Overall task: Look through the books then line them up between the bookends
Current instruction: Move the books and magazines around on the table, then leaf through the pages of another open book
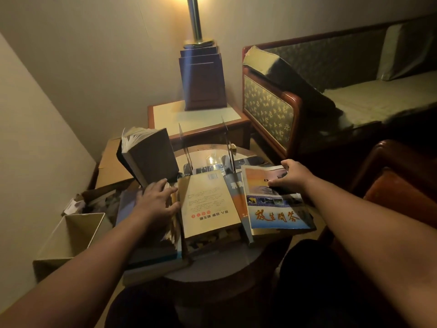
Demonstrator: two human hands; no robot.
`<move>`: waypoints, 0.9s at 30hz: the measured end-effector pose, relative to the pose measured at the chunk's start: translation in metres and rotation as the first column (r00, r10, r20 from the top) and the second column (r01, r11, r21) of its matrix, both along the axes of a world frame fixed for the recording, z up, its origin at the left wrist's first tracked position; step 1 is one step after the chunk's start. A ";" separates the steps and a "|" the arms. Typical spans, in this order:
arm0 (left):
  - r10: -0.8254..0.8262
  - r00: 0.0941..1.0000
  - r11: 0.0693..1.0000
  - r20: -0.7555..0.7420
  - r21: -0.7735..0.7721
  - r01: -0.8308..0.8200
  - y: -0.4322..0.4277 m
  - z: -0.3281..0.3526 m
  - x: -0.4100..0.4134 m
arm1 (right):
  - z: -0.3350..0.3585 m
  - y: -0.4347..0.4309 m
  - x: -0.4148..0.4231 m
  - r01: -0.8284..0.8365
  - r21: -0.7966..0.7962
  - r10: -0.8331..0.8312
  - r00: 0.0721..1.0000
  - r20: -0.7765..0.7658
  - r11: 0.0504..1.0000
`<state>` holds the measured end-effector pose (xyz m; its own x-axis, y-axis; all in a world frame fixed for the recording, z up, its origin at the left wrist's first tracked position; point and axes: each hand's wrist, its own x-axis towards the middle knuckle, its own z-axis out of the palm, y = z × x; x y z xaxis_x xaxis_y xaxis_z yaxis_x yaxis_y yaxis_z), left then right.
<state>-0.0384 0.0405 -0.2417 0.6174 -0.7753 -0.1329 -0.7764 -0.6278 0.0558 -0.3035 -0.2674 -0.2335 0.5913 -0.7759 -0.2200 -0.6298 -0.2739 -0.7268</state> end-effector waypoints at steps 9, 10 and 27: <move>0.005 1.000 1.000 -0.012 0.000 -0.005 -0.002 0.001 -0.001 | 0.014 0.008 0.000 -0.037 -0.150 0.056 0.990 0.130 0.988; 0.003 1.000 1.000 -0.012 0.000 -0.003 -0.002 0.001 -0.001 | 0.019 0.010 0.000 -0.048 -0.135 0.070 0.984 0.167 0.990; -0.002 0.985 0.983 -0.175 -0.180 -0.030 0.006 0.009 0.002 | 0.076 0.075 0.072 -0.249 0.207 0.087 0.812 0.578 0.946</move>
